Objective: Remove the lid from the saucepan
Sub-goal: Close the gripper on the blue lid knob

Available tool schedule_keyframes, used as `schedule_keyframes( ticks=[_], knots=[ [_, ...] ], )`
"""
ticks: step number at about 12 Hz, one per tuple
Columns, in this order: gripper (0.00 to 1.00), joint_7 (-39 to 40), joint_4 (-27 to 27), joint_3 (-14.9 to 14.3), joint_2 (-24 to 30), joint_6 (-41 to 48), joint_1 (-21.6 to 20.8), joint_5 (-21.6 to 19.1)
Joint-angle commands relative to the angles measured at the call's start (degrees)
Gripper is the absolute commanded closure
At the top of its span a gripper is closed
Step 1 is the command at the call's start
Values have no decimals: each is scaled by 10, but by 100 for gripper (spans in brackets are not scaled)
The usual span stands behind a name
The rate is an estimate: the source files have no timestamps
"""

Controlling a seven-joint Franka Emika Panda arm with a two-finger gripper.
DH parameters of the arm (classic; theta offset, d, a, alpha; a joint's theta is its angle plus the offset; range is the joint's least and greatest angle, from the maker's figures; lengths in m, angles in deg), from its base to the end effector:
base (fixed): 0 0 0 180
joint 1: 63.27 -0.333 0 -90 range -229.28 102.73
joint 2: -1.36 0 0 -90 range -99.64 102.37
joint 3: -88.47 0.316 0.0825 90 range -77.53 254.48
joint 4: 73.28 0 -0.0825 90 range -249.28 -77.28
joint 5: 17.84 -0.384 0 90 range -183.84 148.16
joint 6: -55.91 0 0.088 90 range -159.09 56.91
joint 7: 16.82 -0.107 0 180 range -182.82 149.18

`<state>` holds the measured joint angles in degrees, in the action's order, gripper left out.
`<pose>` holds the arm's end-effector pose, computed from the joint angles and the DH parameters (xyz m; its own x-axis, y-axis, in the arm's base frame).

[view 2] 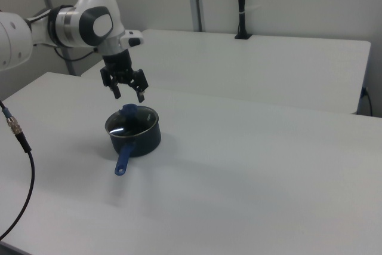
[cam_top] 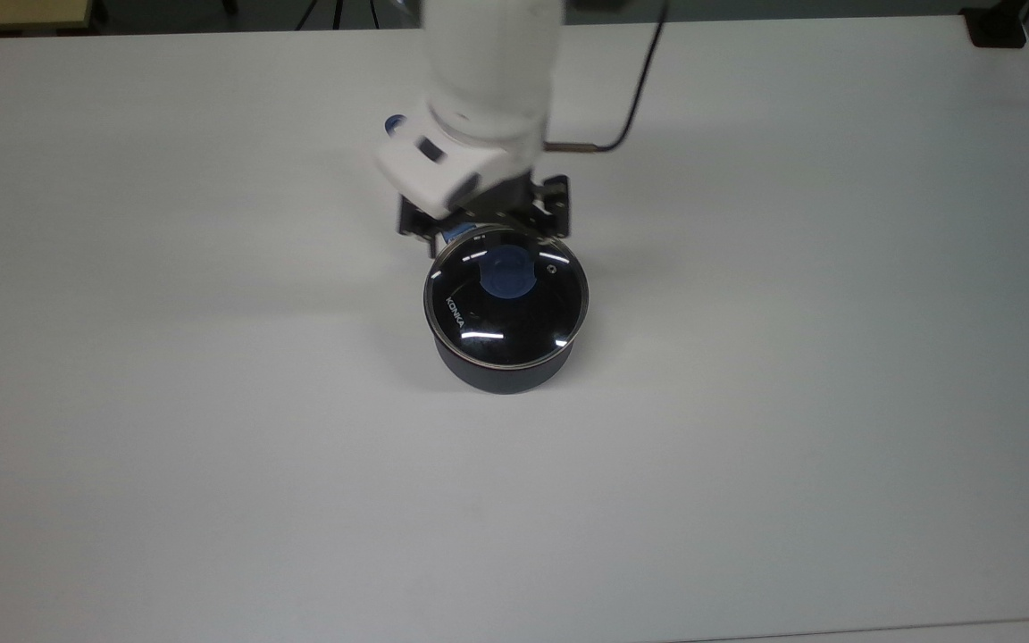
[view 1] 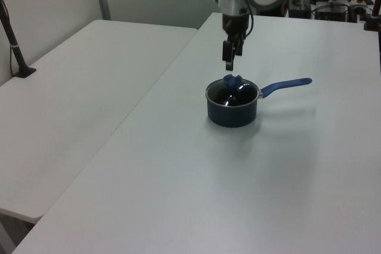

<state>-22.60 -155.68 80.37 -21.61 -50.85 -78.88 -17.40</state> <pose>0.6737 0.1033 0.4670 0.9984 0.0451 0.0338 0.0431 -0.9973 0.0593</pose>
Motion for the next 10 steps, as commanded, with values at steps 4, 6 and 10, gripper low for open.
schedule_keyframes(
  ticks=[4,6,10],
  knots=[
    [3,7,-1,-4,-31,-47,-18,-6],
    [9,7,-3,-3,-39,-57,-19,-3],
    [23,7,-9,-2,-39,-56,-29,-1]
  ],
)
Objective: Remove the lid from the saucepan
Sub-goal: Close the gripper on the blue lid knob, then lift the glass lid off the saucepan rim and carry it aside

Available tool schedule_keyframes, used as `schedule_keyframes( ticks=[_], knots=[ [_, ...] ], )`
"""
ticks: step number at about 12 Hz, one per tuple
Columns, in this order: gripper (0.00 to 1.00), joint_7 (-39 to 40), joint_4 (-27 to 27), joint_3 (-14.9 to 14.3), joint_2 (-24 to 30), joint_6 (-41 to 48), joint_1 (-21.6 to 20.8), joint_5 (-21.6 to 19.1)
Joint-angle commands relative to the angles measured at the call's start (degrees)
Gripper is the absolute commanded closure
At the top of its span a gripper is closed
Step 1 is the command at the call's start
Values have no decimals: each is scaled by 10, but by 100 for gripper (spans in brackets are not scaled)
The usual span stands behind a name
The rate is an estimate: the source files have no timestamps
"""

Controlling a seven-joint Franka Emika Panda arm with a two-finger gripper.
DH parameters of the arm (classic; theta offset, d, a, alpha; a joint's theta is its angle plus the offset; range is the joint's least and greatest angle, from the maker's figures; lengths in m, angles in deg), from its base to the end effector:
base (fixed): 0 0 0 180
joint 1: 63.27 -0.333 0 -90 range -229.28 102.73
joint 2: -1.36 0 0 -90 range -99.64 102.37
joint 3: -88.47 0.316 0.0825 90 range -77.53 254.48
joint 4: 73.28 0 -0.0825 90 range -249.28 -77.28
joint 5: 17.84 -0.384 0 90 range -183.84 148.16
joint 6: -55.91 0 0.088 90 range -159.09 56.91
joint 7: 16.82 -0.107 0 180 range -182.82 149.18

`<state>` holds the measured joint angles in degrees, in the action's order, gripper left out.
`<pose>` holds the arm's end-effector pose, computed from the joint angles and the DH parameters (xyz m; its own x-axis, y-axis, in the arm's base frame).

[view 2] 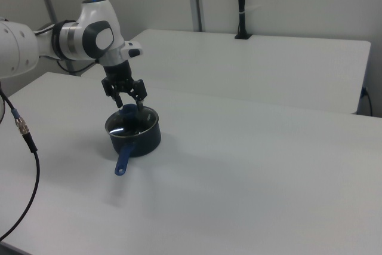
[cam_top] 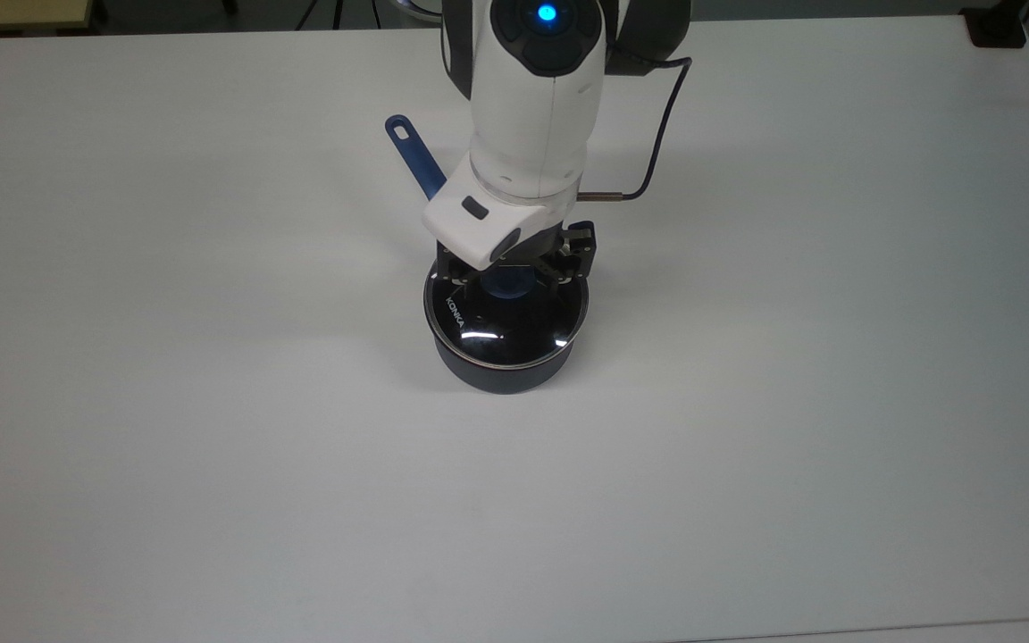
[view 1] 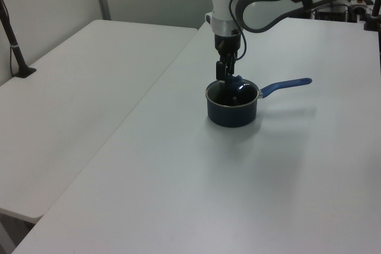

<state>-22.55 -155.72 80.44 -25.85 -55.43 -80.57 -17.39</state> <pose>0.6862 0.1281 0.4232 0.9958 0.0821 0.0402 0.0793 -0.9946 0.0676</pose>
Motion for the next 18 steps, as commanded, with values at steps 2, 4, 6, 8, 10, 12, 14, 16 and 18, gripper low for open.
schedule_keyframes(
  ticks=[2,4,6,8,10,12,14,16,18],
  knots=[
    [37,7,-11,-4,8,-4,-12,-1],
    [50,10,-10,-5,15,9,-10,-1],
    [56,26,-6,-9,26,37,-6,-2],
    [59,46,5,-15,46,81,-2,-3],
    [60,80,11,-45,59,111,2,-3],
    [60,104,9,-56,63,111,30,-2],
    [60,144,-4,-74,59,104,60,-2],
    [60,178,-24,-76,49,87,108,-1],
    [60,204,-44,-76,38,54,148,2]
  ],
)
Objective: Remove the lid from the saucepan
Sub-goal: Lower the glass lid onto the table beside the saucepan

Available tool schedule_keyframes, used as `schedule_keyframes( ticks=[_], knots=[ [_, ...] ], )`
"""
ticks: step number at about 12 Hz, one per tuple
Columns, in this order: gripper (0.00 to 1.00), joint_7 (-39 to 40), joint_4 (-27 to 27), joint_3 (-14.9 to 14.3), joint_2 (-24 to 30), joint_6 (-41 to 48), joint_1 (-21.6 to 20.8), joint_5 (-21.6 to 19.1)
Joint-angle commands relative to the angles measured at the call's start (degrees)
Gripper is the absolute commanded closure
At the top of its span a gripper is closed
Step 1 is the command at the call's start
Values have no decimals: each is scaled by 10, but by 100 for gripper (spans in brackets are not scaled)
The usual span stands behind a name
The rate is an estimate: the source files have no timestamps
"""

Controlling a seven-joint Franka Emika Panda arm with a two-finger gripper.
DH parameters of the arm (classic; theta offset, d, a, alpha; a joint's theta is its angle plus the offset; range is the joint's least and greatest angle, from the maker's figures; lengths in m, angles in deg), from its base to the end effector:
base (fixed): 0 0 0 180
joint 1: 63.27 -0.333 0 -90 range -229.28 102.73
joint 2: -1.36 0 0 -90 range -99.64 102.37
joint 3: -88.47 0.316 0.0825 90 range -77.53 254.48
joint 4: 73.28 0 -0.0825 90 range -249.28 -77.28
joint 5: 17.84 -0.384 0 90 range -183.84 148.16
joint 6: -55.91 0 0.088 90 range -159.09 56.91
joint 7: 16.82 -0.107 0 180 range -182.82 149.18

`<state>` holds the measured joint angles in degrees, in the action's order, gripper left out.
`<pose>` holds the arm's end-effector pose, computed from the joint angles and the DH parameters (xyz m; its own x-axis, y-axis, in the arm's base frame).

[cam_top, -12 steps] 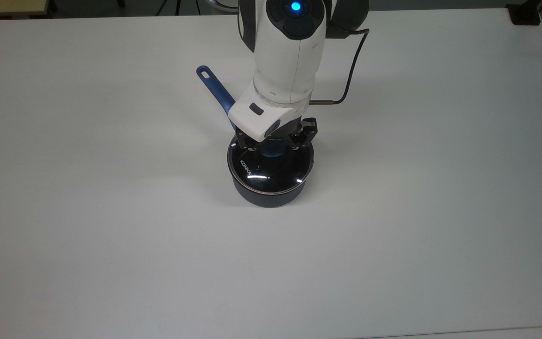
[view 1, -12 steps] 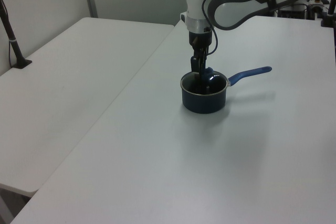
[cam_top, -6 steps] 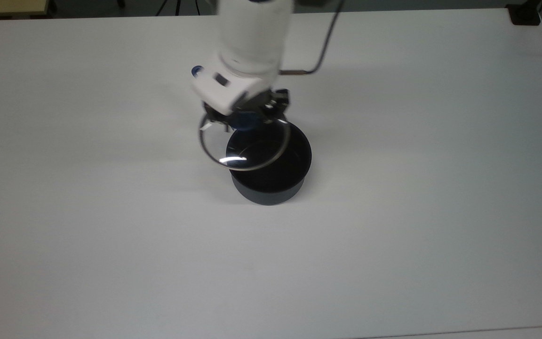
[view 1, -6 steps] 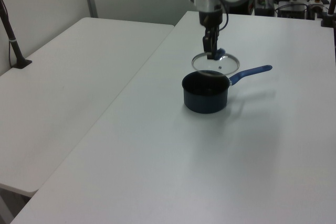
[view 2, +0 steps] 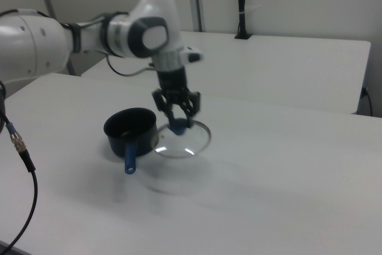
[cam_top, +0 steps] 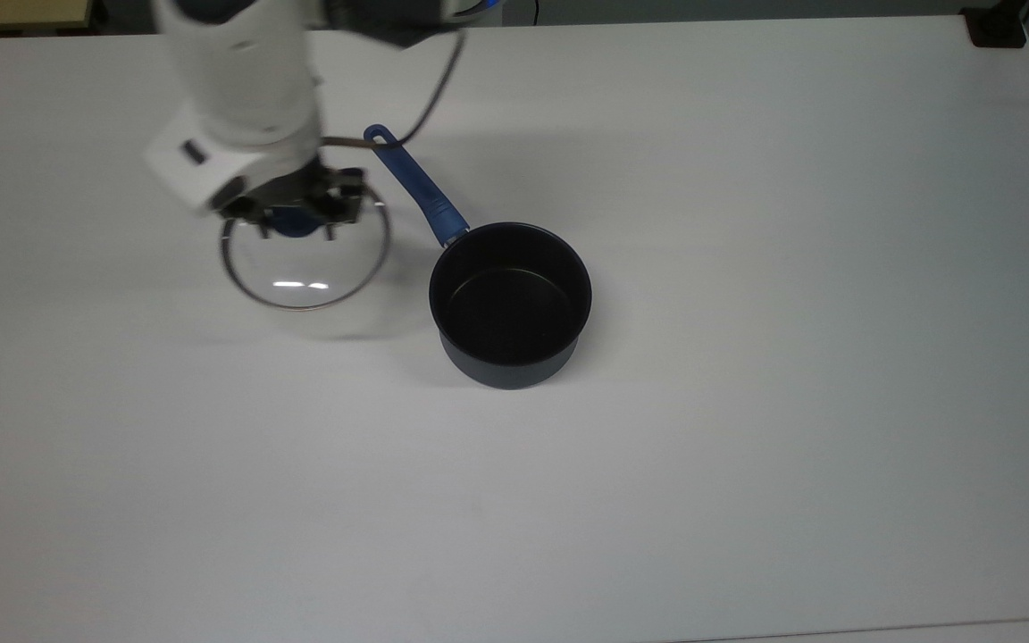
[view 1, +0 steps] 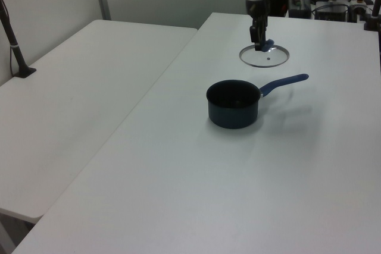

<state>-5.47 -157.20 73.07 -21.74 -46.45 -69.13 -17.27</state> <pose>0.6633 -0.0857 0.4522 0.9949 0.0465 -0.0892 0.0552 -0.9936 0.0981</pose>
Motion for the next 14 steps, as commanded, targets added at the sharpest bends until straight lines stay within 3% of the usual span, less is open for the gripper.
schedule_keyframes(
  ticks=[1,3,7,8,9,10,11,14],
  knots=[
    [60,49,-35,-2,-14,-50,48,6],
    [60,54,-41,-2,-43,-94,81,10],
    [57,66,-43,-2,-77,-136,101,21],
    [48,66,-43,-2,-80,-135,101,21],
    [32,65,-43,-2,-80,-135,102,20],
    [5,61,-43,-2,-80,-132,104,19],
    [0,59,-42,-2,-77,-129,103,19],
    [0,-1,-43,-2,-8,-83,73,18]
  ],
)
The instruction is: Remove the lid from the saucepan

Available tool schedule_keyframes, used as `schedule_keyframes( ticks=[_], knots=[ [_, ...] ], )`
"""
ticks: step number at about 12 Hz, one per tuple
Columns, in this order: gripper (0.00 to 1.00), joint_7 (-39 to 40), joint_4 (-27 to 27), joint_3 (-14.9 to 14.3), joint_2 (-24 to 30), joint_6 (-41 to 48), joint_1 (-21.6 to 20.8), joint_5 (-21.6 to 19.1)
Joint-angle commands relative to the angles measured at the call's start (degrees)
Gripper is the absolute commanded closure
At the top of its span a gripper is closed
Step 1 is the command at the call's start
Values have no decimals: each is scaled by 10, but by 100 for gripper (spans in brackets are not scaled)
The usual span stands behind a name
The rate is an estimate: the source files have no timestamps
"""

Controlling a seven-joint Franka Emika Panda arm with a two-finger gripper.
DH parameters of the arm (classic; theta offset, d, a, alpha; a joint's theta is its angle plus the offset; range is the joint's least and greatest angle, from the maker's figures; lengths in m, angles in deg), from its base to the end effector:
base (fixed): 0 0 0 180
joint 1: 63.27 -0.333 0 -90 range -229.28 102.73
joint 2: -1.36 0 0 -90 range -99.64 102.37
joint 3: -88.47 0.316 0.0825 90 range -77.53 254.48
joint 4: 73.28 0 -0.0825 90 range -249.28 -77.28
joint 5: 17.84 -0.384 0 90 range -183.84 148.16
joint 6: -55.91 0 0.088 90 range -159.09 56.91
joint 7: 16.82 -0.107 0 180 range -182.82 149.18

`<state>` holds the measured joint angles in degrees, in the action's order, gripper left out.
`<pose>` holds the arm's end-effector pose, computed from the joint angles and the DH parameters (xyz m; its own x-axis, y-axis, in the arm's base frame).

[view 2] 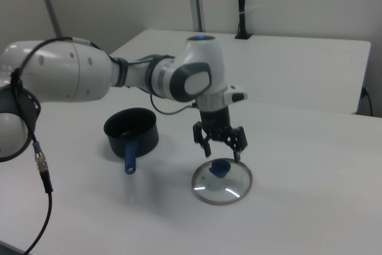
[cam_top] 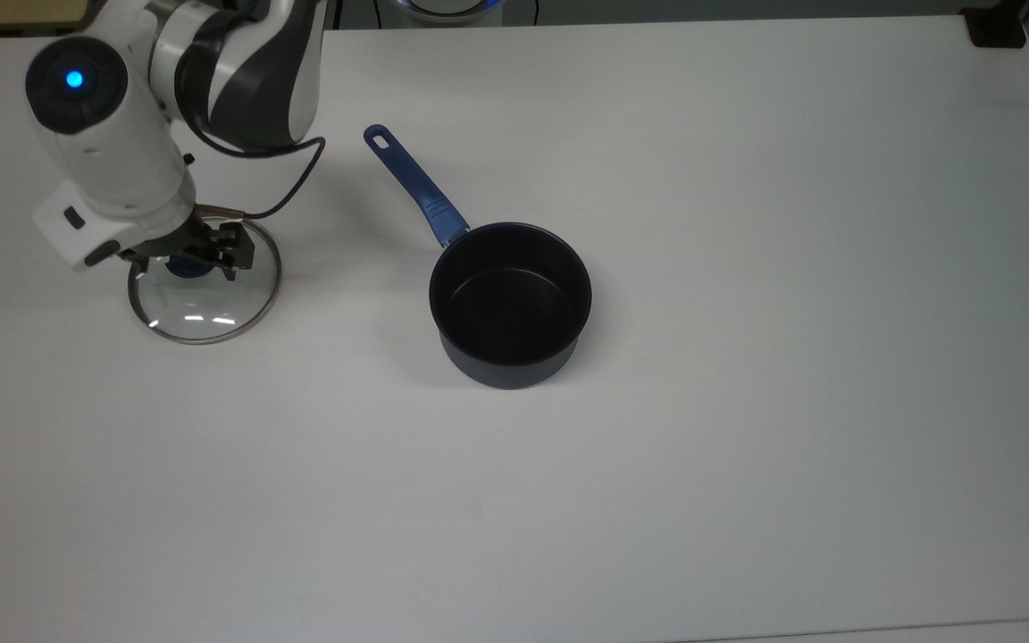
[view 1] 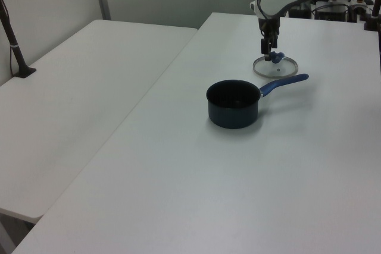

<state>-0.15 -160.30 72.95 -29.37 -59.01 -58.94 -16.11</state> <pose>0.6604 -0.2099 0.3567 0.9967 -0.0139 -0.0802 -0.0020 -0.9892 0.1465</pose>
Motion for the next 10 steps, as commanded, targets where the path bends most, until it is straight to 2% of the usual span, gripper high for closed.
schedule_keyframes(
  ticks=[1,3,5,7,10],
  knots=[
    [0,-87,-13,-1,104,75,-49,8],
    [0,-95,-33,1,190,157,-97,8],
    [0,-116,-49,5,248,207,-133,9],
    [0,-127,-48,7,277,223,-146,12],
    [0,-127,-43,9,280,222,-144,12]
  ],
)
